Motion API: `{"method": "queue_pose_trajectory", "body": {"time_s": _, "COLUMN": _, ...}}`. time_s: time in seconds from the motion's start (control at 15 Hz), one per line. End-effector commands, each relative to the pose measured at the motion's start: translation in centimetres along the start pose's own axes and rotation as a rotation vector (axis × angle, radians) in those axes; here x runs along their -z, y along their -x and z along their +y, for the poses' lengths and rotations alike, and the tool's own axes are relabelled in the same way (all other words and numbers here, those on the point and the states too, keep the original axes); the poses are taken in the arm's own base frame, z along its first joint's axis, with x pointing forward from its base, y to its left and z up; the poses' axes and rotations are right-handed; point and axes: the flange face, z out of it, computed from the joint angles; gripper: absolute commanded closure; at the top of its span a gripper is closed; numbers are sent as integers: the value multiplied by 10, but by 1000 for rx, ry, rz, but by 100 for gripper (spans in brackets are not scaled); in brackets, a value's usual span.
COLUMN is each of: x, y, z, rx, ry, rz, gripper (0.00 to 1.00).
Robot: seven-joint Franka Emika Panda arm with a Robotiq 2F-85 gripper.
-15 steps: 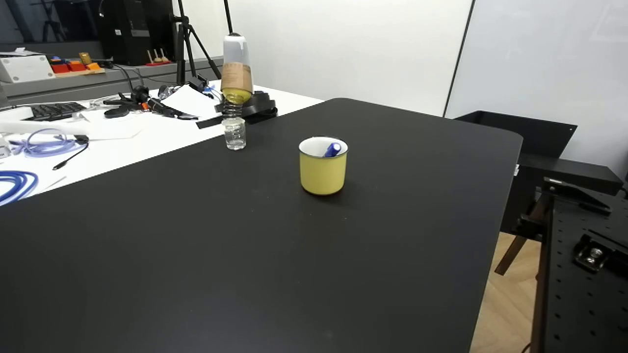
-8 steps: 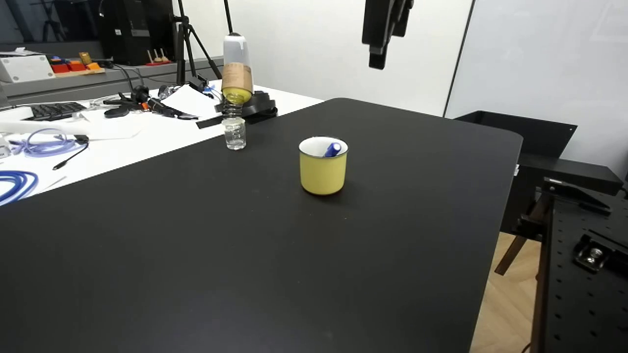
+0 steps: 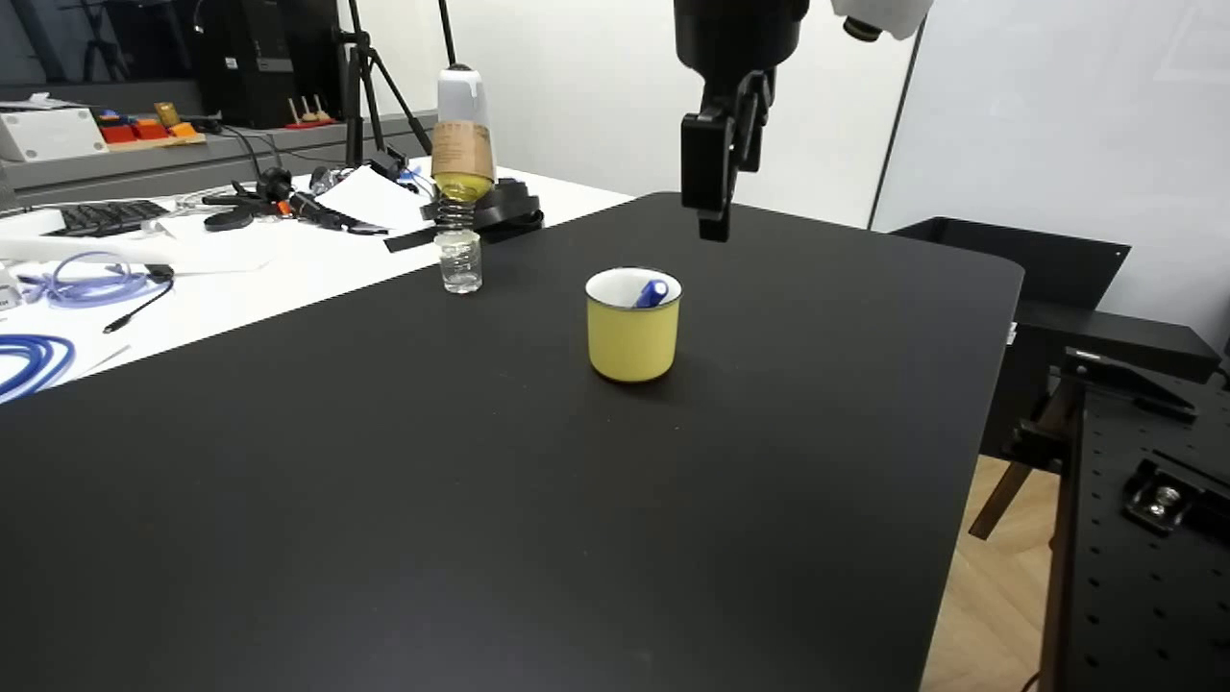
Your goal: Take the marker out of the cup and put it on the table
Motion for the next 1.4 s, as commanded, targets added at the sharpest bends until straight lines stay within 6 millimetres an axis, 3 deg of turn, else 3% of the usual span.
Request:
{"method": "queue_pose_trajectory", "body": {"time_s": 0.0, "x": -2, "y": -1, "z": -1, "rx": 3, "ry": -3, "rz": -4, "gripper": 0}}
{"method": "queue_pose_trajectory", "body": {"time_s": 0.13, "x": -4, "y": -5, "z": -2, "rx": -26, "ry": 22, "rz": -17, "gripper": 0}}
{"method": "queue_pose_trajectory", "body": {"time_s": 0.67, "x": -23, "y": -24, "z": -41, "rx": -69, "ry": 11, "rz": -26, "gripper": 0}}
{"method": "queue_pose_trajectory", "body": {"time_s": 1.33, "x": -56, "y": -56, "z": -42, "rx": -127, "ry": 20, "rz": -34, "gripper": 0}}
